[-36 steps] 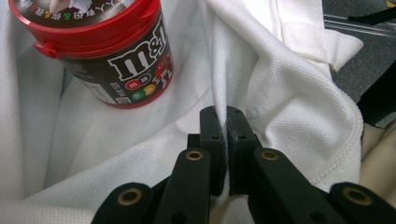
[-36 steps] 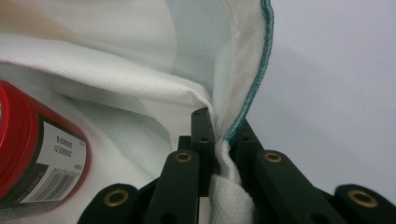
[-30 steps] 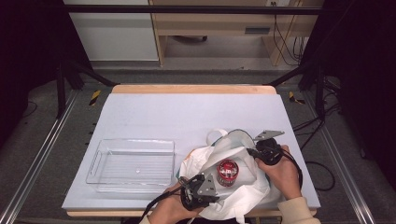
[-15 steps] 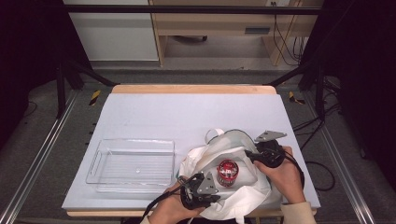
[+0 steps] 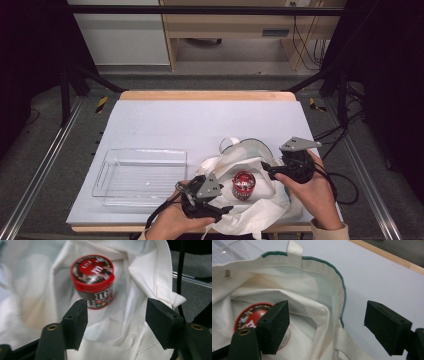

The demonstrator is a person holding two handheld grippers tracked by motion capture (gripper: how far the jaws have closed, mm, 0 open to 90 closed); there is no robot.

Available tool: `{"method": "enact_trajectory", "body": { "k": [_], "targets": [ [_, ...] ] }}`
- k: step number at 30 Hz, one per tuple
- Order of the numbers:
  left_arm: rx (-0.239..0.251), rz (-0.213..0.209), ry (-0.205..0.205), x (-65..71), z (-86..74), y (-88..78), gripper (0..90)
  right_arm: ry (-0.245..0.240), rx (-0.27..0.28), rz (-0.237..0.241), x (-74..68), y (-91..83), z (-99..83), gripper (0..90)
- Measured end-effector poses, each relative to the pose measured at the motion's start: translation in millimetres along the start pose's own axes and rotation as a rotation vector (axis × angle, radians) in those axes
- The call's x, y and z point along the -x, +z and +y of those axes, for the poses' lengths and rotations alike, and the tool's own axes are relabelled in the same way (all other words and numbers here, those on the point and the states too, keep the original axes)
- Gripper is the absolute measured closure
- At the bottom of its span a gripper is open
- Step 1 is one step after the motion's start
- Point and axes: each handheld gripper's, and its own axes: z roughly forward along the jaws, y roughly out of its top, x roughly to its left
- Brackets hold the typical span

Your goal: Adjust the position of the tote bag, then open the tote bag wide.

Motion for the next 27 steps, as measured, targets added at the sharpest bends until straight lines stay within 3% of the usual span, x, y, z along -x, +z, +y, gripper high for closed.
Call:
{"method": "enact_trajectory", "body": {
  "k": [11,18,22,27],
  "targets": [
    [0.059,0.092,-0.098,-32.9,-2.1,-44.8,22.1,-0.082,-0.025,0.054,-28.2,0.9,13.4,20.0],
    [0.055,0.152,-0.137,-50.9,-9.1,-64.3,17.8,-0.126,-0.055,0.144,-48.6,5.8,18.0,22.0],
    [0.052,0.164,-0.142,-55.7,-11.6,-71.5,16.6,-0.141,-0.075,0.166,-55.6,10.7,18.4,21.9],
    [0.051,0.181,-0.151,-61.7,-15.2,-78.5,16.0,-0.147,-0.144,0.19,-62.2,19.8,15.9,21.5]
  ]
}}
